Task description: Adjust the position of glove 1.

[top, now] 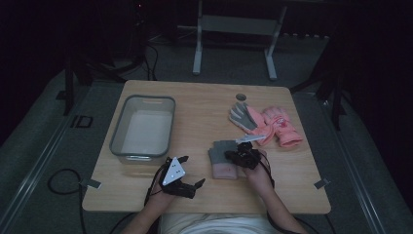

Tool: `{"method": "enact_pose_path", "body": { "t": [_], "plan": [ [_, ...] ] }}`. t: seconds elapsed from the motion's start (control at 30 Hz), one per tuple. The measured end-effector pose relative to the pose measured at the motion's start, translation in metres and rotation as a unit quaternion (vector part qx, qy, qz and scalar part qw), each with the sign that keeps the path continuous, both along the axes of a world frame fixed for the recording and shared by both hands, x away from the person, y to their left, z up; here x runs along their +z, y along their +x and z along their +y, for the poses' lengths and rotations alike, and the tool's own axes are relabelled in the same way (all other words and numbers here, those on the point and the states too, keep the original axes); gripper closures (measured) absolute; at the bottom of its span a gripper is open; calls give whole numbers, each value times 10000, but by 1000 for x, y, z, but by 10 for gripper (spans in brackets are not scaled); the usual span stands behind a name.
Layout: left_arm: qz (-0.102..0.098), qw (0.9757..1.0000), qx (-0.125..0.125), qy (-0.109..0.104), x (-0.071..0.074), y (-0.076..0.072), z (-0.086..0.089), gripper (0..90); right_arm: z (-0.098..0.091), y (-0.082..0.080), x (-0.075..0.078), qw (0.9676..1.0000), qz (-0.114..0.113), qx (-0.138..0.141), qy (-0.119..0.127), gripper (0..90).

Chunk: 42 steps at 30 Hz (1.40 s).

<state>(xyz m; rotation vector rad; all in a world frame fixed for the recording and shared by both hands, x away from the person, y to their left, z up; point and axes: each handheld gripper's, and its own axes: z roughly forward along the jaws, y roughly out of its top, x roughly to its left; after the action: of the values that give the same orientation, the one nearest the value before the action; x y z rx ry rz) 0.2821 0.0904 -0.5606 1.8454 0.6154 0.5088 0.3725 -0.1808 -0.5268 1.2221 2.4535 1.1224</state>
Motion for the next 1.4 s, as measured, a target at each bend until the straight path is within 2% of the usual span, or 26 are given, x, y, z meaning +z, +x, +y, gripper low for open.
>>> {"method": "enact_pose_path", "body": {
  "t": [0.27, 0.37, 0.4, 0.47, 0.57, 0.67, 0.77, 0.83, 0.9, 0.97, 1.0, 1.13, 1.2, 1.27, 1.33, 1.4],
  "plan": [
    [5, 10000, 94, 6, 0, 0, 0, 12, 1, 2, -10, 10000, 18, -22, -52, 843],
    [138, 9996, 218, -98, 0, 4, 2, 13, 1, 2, -11, 10000, 26, -20, -60, 830],
    [172, 9993, 314, -128, 0, 5, 3, 29, 1, 2, -10, 10000, 51, -40, -54, 815],
    [158, 9992, 348, -122, 0, 7, 4, 57, 1, 0, -5, 10000, 2, -88, -46, 764],
    [98, 9992, 346, 147, 0, 7, -1, 55, -3, -4, 6, 9997, -211, -95, 18, 711],
    [149, 9976, 478, 471, 1, 8, -7, 55, -13, -3, 16, 9991, -382, -85, 135, 680],
    [342, 9976, 304, 516, 7, 7, -16, 55, -23, 0, 22, 9984, -527, -30, 200, 645],
    [350, 9977, 142, 570, 14, 6, -23, 55, -28, 3, 23, 9980, -608, -20, 168, 645],
    [471, 9973, -110, 545, 20, 9, -29, 55, -33, 7, 25, 9977, -657, -23, 134, 644],
    [717, 9956, -390, 462, 23, 15, -36, 56, -35, 12, 28, 9976, -680, -69, 51, 645],
    [771, 9950, -418, 480, 24, 19, -39, 58, -35, 15, 29, 9975, -696, -147, -54, 651],
    [788, 9920, -720, 677, 27, 30, -56, 65, -35, 26, 32, 9974, -675, -253, -96, 659],
    [590, 9897, -962, 881, 27, 31, -65, 66, -33, 31, 31, 9976, -650, -237, -94, 657],
    [398, 9854, -1183, 1159, 27, 31, -73, 70, -31, 37, 27, 9980, -587, -202, -111, 649],
    [287, 9811, -1353, 1355, 25, 32, -78, 161, -28, 42, 22, 9984, -535, -156, -98, 627],
    [260, 9757, -1486, 1589, 22, 35, -82, 214, -26, 46, 16, 9988, -455, -133, -130, 588]
  ]
}}
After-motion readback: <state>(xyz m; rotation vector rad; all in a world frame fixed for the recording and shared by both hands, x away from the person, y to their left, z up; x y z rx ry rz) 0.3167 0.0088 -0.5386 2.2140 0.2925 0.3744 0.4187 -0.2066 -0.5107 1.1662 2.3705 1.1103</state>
